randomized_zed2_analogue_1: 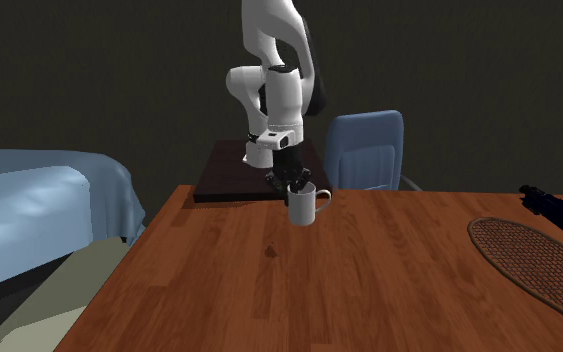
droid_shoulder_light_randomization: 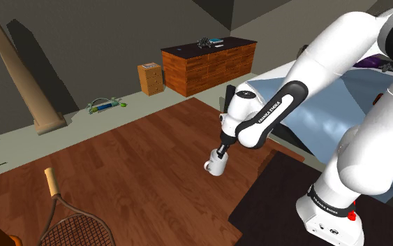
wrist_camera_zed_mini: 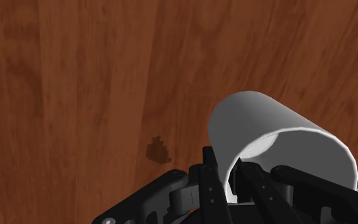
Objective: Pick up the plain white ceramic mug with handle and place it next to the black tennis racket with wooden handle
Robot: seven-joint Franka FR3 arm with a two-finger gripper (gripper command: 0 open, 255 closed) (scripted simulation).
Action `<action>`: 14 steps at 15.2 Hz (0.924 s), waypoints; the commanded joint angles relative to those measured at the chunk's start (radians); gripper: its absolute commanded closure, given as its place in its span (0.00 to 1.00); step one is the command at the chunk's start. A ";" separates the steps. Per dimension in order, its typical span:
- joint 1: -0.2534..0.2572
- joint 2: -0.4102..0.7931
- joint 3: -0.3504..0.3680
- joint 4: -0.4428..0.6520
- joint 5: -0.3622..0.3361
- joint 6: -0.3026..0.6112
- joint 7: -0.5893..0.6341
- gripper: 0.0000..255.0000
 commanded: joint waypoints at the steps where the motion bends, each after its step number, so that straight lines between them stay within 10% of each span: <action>1: 0.000 -0.032 -0.001 0.001 0.002 -0.034 -0.001 1.00; 14: 0.001 -0.230 -0.006 0.036 0.002 -0.267 0.003 1.00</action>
